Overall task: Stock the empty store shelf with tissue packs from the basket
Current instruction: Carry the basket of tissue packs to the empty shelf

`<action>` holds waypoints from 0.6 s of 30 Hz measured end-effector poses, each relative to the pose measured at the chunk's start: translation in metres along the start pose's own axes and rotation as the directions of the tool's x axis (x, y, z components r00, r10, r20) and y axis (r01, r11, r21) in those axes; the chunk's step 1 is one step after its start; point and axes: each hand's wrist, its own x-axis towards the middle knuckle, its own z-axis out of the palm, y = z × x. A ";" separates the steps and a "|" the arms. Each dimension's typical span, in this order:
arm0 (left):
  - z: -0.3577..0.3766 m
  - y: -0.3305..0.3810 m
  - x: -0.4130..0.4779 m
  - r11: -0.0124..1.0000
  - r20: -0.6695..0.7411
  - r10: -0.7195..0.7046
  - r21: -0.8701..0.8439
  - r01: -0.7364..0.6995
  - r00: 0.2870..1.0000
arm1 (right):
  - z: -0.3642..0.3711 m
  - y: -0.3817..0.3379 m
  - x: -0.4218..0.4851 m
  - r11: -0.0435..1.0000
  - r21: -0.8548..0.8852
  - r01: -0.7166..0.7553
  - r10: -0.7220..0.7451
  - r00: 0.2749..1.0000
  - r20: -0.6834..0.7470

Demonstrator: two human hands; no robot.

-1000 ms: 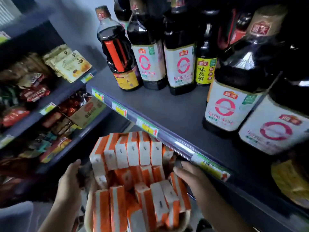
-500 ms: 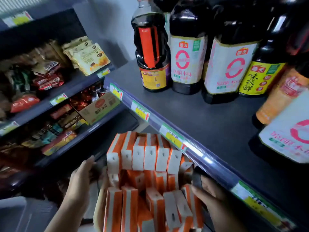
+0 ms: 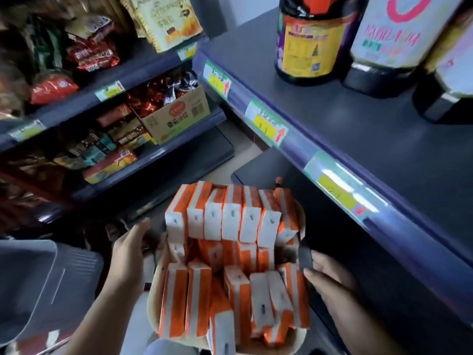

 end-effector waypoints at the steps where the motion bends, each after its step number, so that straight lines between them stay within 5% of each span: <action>1: -0.006 -0.010 0.009 1.000 -0.014 -0.005 -0.008 0.005 1.000 | -0.025 0.032 -0.007 0.976 0.043 -0.213 0.216 0.970 -0.110; 2: -0.011 -0.019 0.018 1.000 -0.021 -0.010 -0.003 0.010 1.000 | -0.019 0.042 0.000 0.976 -0.047 -0.214 0.213 0.977 -0.023; 4: -0.020 -0.039 0.036 1.000 -0.040 -0.028 0.012 0.029 0.999 | -0.024 0.071 0.012 0.949 -0.214 -0.231 0.202 0.968 -0.149; 12: -0.054 -0.139 0.119 0.996 -0.150 -0.080 0.024 0.085 0.985 | -0.020 0.181 0.093 0.945 -0.099 -0.311 0.292 0.942 -0.166; 18: -0.055 -0.215 0.177 0.988 -0.203 -0.156 -0.039 0.151 0.967 | -0.035 0.261 0.153 0.932 -0.212 -0.295 0.274 0.954 -0.122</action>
